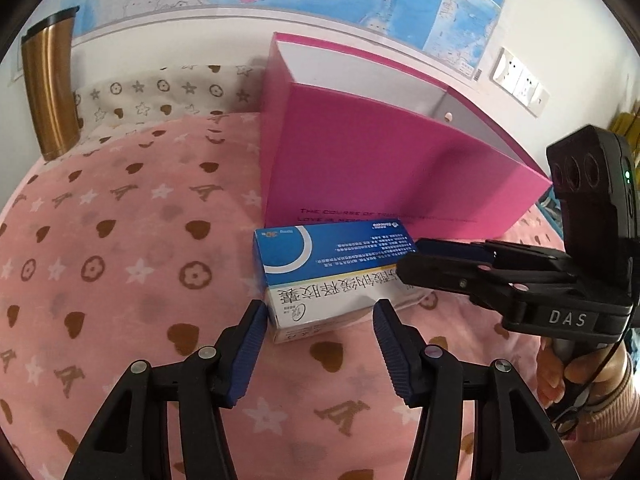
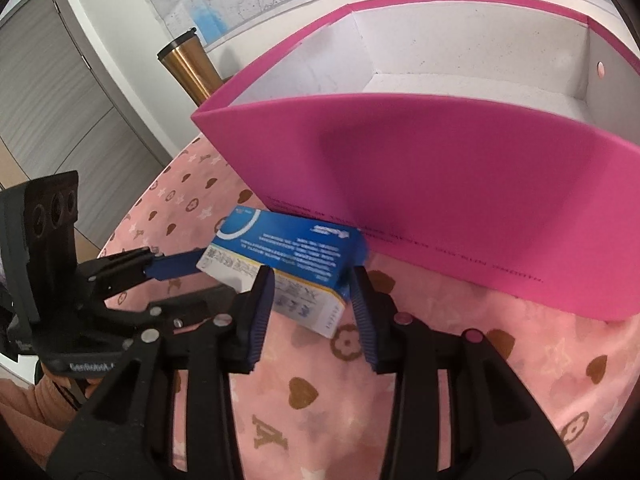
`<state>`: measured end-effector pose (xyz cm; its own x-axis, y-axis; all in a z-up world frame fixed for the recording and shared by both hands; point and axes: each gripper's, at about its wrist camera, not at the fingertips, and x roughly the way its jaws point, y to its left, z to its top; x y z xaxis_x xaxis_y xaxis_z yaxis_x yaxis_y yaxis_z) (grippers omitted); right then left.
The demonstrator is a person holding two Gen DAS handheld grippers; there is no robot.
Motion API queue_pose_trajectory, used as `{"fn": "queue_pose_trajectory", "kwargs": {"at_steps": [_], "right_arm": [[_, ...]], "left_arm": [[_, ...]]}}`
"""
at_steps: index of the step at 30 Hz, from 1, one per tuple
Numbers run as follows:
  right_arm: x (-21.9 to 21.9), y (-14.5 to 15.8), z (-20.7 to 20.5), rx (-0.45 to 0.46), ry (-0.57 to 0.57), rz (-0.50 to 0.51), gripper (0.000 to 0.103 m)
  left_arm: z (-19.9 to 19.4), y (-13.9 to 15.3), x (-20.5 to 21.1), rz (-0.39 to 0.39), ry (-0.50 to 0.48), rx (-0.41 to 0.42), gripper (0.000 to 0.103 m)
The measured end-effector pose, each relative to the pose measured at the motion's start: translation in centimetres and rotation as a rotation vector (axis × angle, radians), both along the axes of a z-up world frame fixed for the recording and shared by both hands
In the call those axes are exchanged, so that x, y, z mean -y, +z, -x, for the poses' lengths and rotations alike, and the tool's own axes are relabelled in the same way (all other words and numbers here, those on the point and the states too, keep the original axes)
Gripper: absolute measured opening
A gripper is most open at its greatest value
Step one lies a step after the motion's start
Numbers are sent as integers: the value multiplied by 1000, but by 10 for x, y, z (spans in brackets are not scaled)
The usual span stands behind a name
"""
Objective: Organize rigid objects
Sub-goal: 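Move the right tool to the blue-and-white medicine box and grasp it, then lift the medicine box with the right tool toward the magenta box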
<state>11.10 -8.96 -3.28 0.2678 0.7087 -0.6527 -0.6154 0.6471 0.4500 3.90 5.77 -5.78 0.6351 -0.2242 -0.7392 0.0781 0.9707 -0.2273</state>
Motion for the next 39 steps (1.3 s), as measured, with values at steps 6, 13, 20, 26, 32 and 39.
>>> {"fn": "queue_pose_trajectory", "kwargs": {"at_steps": [6,13,20,26,32,39], "right_arm": [[6,3,1,-2,-6,15,42],[32,3,10,-2,-16,40,42],[55,6,20,1,-44,47,42],[68,-2,22,-28,-62,37,42],[71,-4,18,-46,-82,12,42],[71,-7,18,-55,-80,2,42]], "left_arm": [[5,2,10,18,-35,-5,55],[11,5,31,34,-95,-6,56],[13,7,52,28,-131,-3,56],[12,3,62,17,-139,-11,55],[11,3,59,18,-124,-16,49],[10,2,61,16,-116,-23,46]]}}
